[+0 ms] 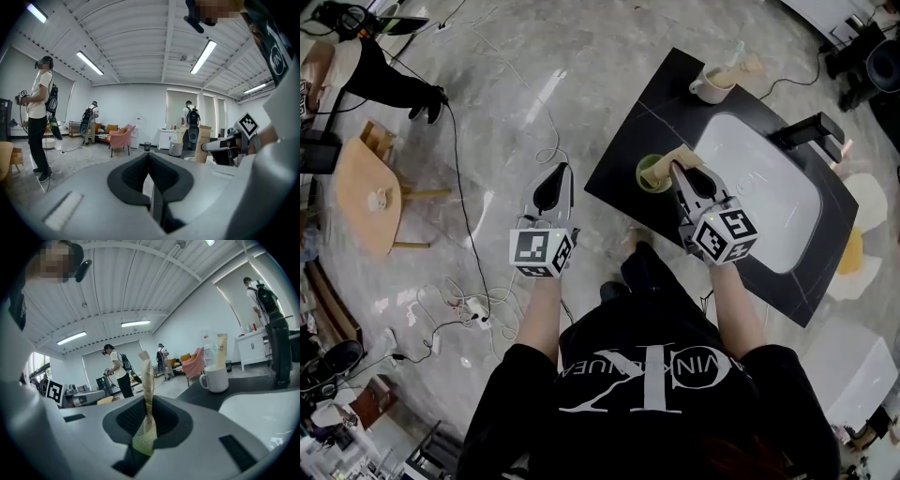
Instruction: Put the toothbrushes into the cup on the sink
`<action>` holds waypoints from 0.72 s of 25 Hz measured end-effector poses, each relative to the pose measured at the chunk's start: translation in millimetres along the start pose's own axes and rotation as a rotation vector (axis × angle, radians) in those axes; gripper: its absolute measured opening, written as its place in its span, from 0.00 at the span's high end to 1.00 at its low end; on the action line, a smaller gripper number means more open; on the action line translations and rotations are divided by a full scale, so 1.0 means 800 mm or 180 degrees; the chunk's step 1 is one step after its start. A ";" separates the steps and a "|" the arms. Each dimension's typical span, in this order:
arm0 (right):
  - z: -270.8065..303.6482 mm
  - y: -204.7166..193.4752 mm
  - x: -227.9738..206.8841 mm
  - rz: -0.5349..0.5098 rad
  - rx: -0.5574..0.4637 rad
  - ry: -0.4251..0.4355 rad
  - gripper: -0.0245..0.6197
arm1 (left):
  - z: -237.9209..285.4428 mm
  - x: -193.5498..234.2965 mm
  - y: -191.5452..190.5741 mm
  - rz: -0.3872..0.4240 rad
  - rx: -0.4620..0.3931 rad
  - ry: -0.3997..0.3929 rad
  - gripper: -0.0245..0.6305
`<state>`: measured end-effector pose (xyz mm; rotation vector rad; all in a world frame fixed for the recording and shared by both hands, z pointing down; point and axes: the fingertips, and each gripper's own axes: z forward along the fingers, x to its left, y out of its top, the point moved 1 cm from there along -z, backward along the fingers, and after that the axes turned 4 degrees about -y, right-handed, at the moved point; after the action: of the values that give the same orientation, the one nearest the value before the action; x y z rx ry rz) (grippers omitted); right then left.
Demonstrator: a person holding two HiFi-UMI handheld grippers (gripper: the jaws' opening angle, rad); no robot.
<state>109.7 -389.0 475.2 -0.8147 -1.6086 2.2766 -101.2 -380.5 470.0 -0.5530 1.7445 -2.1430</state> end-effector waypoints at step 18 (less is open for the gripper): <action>0.007 -0.003 -0.001 -0.0018 0.0047 0.0004 0.89 | -0.001 0.001 -0.003 -0.0024 0.0002 -0.0013 0.95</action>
<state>107.2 -392.8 478.7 -0.8070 -1.5897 2.2807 -102.0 -379.3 472.4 -0.5643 1.7424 -2.1460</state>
